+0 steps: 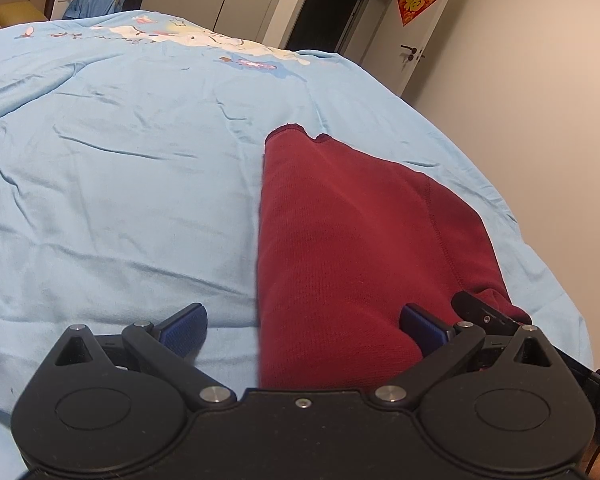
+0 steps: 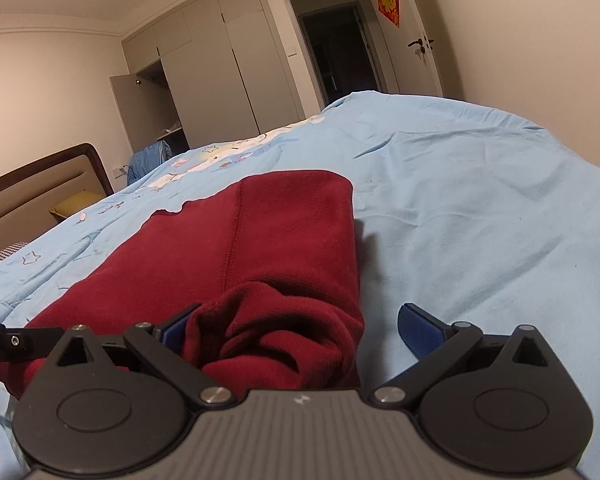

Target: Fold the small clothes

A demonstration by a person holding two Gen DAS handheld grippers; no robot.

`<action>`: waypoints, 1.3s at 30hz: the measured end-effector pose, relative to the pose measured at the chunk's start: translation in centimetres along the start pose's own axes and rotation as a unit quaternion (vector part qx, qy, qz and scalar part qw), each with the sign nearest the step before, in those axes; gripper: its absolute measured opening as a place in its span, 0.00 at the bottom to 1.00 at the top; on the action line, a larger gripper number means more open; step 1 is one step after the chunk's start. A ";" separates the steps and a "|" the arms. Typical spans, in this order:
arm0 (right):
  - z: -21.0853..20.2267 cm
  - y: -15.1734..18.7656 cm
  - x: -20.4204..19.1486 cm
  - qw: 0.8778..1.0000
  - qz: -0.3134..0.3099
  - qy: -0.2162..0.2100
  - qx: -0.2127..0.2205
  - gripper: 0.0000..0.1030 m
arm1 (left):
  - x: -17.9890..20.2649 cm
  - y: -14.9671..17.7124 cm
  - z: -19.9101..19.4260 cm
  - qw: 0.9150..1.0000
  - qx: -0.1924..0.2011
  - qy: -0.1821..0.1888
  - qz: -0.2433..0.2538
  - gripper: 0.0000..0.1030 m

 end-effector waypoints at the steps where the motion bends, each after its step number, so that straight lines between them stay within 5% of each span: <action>1: 0.0 -0.1 0.0 1.000 0.001 0.000 0.001 1.00 | 0.0 0.0 0.0 1.000 0.000 0.000 0.000 1.00; 25: -0.4 0.0 -0.1 1.000 0.009 -0.005 0.003 1.00 | -0.9 0.5 0.3 1.000 0.005 0.024 -0.005 0.99; 34: -1.3 -2.2 1.6 0.992 0.117 -0.034 0.041 1.00 | -2.1 0.6 0.8 0.998 0.012 0.052 0.014 0.99; 39: 0.0 -3.3 2.6 0.989 0.138 0.004 0.044 0.58 | -2.4 0.7 1.0 0.998 0.014 0.061 0.021 0.99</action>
Point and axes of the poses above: each gripper's, at about its wrist camera, not at the fingertips, and z roughly the way its jaws point, x to its right, y to its underside, the point moved 3 cm from there along z, roughly the way its jaws point, and after that the axes turned 6 degrees about z, right-handed, at the moved point
